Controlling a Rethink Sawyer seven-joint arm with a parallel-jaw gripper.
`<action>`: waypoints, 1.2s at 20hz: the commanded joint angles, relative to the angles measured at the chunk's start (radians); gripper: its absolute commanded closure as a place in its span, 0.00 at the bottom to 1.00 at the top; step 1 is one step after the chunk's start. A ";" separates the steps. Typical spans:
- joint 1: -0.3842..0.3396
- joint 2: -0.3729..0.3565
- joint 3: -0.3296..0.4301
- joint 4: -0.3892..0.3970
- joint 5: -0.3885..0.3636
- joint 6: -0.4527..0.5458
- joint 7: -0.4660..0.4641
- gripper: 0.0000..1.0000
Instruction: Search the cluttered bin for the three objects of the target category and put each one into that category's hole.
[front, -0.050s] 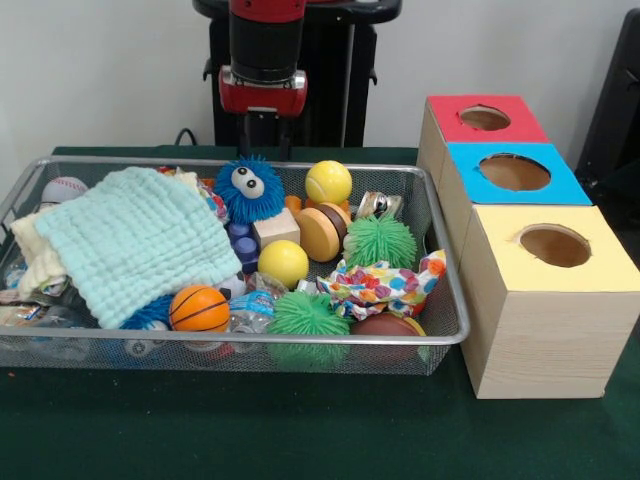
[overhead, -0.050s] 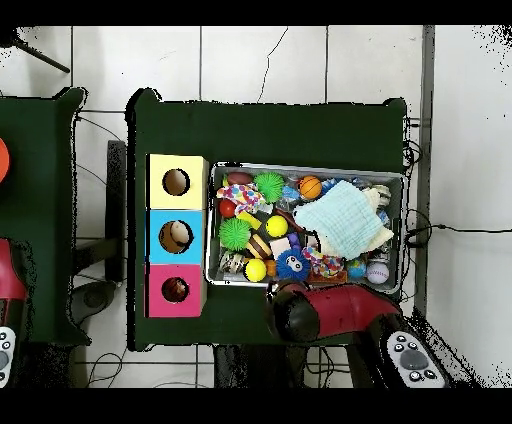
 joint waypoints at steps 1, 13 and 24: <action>0.028 0.150 -0.081 -0.033 0.032 -0.124 0.218 0.00; 0.089 0.363 -0.188 -0.155 0.070 -0.167 0.169 0.00; 0.173 0.344 -0.327 -0.232 0.114 -0.417 0.112 0.00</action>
